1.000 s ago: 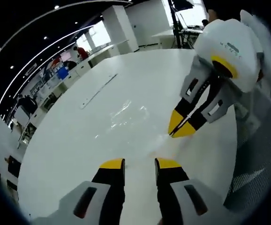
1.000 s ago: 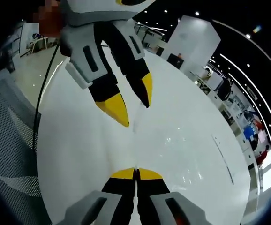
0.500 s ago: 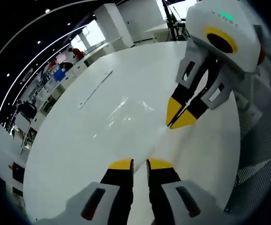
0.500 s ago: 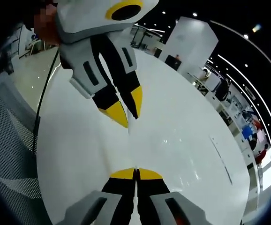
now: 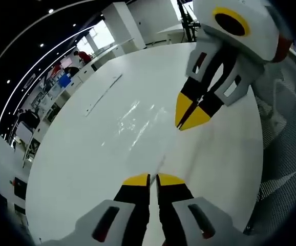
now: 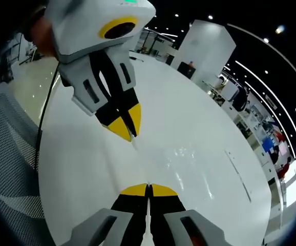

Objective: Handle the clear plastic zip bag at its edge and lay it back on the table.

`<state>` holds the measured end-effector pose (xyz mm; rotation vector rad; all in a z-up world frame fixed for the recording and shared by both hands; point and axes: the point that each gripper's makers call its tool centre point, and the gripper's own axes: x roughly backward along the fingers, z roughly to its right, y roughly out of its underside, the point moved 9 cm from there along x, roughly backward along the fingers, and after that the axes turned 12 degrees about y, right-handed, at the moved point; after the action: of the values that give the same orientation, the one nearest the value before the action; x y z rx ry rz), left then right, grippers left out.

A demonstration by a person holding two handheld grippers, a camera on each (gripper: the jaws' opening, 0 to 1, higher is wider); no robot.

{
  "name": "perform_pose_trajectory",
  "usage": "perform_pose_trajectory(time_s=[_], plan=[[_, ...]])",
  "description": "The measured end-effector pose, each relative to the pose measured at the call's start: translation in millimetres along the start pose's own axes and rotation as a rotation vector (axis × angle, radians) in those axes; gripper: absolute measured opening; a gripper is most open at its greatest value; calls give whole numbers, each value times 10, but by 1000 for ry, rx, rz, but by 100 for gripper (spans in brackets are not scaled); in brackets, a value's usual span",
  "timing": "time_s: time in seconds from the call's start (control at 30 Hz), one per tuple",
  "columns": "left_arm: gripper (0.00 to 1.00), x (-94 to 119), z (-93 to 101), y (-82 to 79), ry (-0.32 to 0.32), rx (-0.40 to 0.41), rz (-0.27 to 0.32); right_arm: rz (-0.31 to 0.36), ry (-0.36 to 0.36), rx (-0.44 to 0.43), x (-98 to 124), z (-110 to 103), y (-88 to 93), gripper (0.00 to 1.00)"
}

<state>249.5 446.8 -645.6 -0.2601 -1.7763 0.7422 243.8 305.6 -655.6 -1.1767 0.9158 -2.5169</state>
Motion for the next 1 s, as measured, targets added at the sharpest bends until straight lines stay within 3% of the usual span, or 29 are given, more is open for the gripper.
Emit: perform_pose_trajectory(time_s=[0.47, 0.57, 0.73, 1.0], plan=[[0, 37, 2, -58, -12, -15, 36, 2, 22, -52, 36, 75, 8, 0], [0, 46, 20, -59, -10, -14, 33, 22, 21, -80, 25, 98, 2, 5], [0, 59, 30, -79, -10, -19, 31, 98, -5, -59, 89, 92, -107, 10], [0, 60, 57, -143, -3, -48, 33, 146, -54, 51, 65, 20, -295, 11]])
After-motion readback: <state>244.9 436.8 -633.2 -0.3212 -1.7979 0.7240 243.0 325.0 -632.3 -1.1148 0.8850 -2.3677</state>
